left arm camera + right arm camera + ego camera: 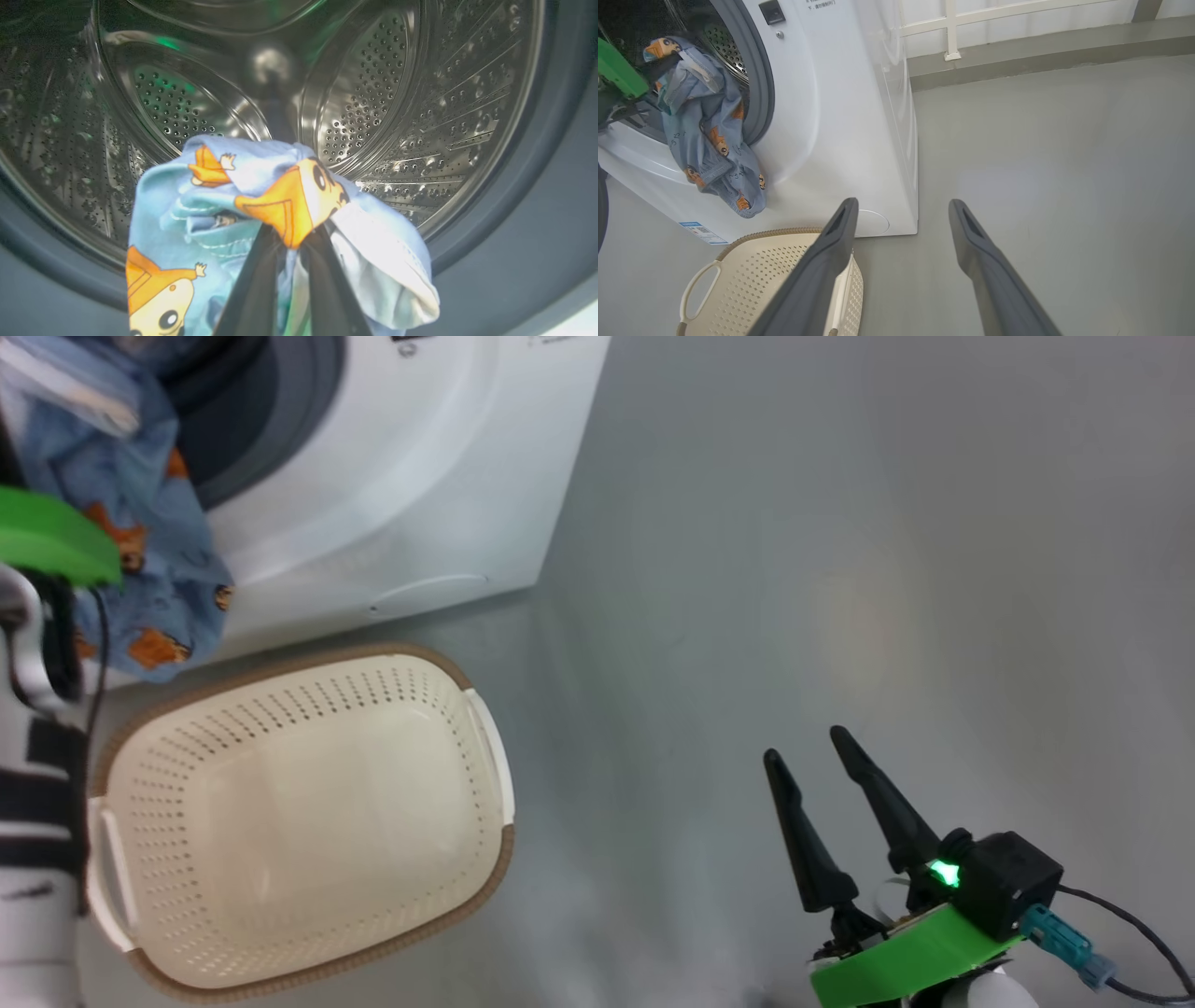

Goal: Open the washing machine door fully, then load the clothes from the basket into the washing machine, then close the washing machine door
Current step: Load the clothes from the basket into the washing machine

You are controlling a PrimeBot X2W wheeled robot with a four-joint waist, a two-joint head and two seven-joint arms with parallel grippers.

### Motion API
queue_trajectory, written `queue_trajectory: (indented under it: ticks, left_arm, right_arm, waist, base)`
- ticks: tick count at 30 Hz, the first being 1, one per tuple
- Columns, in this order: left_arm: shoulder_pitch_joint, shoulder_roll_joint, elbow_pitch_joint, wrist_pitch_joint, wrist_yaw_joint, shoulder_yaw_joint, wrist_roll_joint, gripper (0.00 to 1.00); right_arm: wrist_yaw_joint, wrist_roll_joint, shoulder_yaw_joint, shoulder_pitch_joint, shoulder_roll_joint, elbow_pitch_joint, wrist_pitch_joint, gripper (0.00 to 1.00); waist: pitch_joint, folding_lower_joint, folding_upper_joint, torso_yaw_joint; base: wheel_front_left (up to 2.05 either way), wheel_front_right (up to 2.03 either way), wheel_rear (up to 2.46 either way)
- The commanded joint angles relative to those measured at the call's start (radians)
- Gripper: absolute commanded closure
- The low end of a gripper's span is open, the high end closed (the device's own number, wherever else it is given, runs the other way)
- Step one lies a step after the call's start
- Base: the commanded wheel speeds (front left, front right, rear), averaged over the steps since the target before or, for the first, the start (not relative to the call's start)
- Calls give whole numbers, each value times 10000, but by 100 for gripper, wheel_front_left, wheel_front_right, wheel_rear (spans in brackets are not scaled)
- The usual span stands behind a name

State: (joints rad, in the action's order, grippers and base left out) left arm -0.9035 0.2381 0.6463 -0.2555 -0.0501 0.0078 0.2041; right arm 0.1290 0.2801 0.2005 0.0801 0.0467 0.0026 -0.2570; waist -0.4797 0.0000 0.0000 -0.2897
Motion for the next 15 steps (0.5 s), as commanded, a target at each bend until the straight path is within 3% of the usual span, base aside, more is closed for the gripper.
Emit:
queue_trajectory:
  ticks: [1,9,15]
  left_arm:
    - [-410,506,-93,-63,-16,218,-138,100]
    - [-2414,1412,1397,-63,-106,236,-522,100]
    - [-3450,1746,1642,-63,-71,364,-566,100]
  right_arm:
    - [17,-138,326,124,36,-193,-48,0]
    - [17,-38,891,375,36,-261,-48,0]
    - [17,78,1040,319,36,-337,-48,0]
  waist:
    - [-593,0,0,-428]
    - [-1484,0,0,-932]
    - [-1879,0,0,-1174]
  base:
    - [0,0,0]
    - [0,0,0]
    - [0,0,0]
